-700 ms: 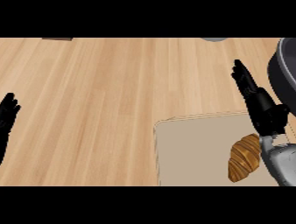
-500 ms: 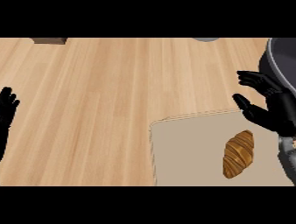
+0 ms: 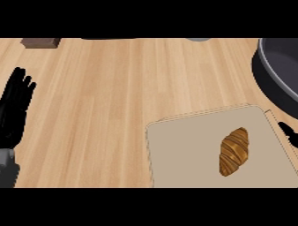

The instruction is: Pick the croissant from the tray and place it in the pot

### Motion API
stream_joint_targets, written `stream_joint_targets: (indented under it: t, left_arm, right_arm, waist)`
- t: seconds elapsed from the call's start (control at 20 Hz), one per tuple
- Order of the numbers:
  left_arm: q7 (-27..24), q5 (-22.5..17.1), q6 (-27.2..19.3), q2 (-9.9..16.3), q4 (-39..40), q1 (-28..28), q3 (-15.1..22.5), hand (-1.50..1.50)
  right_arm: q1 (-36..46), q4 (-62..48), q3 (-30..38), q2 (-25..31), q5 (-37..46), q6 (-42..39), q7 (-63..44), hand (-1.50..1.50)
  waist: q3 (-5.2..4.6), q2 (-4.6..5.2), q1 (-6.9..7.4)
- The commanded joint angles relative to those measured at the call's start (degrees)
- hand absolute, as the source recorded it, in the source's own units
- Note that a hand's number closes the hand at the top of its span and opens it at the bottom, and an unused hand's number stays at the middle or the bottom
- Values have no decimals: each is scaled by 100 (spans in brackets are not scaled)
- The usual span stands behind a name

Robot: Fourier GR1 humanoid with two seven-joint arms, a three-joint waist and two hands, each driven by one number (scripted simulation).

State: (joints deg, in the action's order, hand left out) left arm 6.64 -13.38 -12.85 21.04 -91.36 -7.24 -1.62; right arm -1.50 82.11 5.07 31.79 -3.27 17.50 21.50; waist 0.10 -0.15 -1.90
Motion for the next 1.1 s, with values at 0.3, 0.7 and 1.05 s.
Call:
stream_joint_targets:
  t: [0.3, 0.7, 1.05]
  left_arm:
    - [237, 157, -11, -175, -65, -236, 13, 0]
    - [638, 136, -32, -127, -163, -573, 60, 0]
    - [519, 326, -78, -314, 16, -577, 178, 0]
  right_arm:
    - [-1635, 1978, 198, 505, 88, -774, -246, -150]
    - [-1373, 2877, -725, 1885, 942, -1737, -2908, -150]
    - [-473, 3378, -1749, 1925, 1219, -2592, -5052, -150]
  waist:
    - [-18, -5, 103]
    - [-32, 22, 238]
    - [-21, 34, 302]
